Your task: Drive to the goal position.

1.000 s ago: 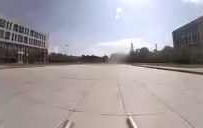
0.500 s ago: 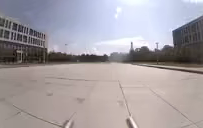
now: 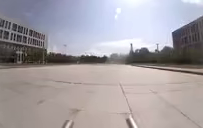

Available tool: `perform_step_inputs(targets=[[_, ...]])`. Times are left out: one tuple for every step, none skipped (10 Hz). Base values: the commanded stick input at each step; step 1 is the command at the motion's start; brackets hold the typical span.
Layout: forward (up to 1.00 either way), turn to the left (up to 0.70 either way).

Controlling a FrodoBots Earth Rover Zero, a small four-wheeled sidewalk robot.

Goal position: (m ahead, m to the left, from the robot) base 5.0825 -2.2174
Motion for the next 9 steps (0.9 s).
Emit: perform_step_inputs(targets=[[0.7, 0.0], [0.7, 0.0], [0.7, -0.03], [0.7, -0.29], [0.7, -0.32], [0.7, -0.27], [0.7, -0.13], [0.7, 0.0], [0.7, 0.0]])
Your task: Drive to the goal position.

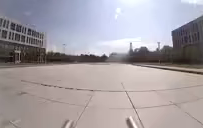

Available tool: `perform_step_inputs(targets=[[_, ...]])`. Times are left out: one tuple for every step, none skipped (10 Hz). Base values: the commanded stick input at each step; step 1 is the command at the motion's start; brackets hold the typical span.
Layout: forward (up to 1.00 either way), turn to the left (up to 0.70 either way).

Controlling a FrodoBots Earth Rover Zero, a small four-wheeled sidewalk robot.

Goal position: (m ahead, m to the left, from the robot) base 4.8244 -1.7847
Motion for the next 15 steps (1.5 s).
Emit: perform_step_inputs(targets=[[0.7, 0.0], [0.7, 0.0], [0.7, 0.0], [0.7, 0.0], [0.7, 0.0], [0.7, 0.0], [0.7, 0.0], [0.7, 0.0], [0.7, 0.0], [0.7, 0.0], [0.7, 0.0], [0.7, 0.0], [0.7, 0.0], [0.7, 0.0], [0.7, 0.0]])
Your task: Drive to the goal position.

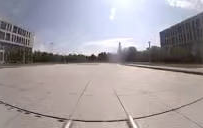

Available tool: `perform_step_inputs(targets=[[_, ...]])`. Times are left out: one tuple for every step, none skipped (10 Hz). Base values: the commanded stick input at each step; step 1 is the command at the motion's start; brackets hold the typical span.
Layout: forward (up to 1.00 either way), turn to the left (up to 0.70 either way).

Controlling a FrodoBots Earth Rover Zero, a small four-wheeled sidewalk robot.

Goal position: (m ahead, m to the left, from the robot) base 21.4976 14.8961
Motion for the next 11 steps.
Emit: perform_step_inputs(targets=[[0.7, 0.0], [0.7, 0.0], [0.7, 0.0], [0.7, 0.0], [0.7, 0.0], [0.7, 0.0], [0.7, 0.0], [0.7, 0.0], [0.7, 0.0], [0.7, 0.0], [0.7, 0.0]])
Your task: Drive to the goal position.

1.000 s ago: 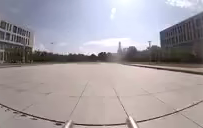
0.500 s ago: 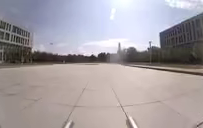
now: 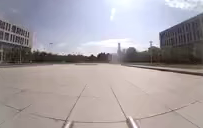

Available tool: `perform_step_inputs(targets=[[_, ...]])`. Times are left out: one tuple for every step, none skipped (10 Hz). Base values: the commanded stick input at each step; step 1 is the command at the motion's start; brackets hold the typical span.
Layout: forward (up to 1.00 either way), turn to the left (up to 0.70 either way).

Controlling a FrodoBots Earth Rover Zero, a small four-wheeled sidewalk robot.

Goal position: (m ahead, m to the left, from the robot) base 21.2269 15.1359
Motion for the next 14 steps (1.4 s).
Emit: perform_step_inputs(targets=[[0.7, 0.0], [0.7, 0.0], [0.7, 0.0], [0.7, 0.0], [0.7, 0.0], [0.7, 0.0], [0.7, 0.0], [0.7, 0.0], [0.7, 0.0], [0.7, 0.0], [0.7, 0.0], [0.7, 0.0], [0.7, 0.0], [0.7, 0.0]])
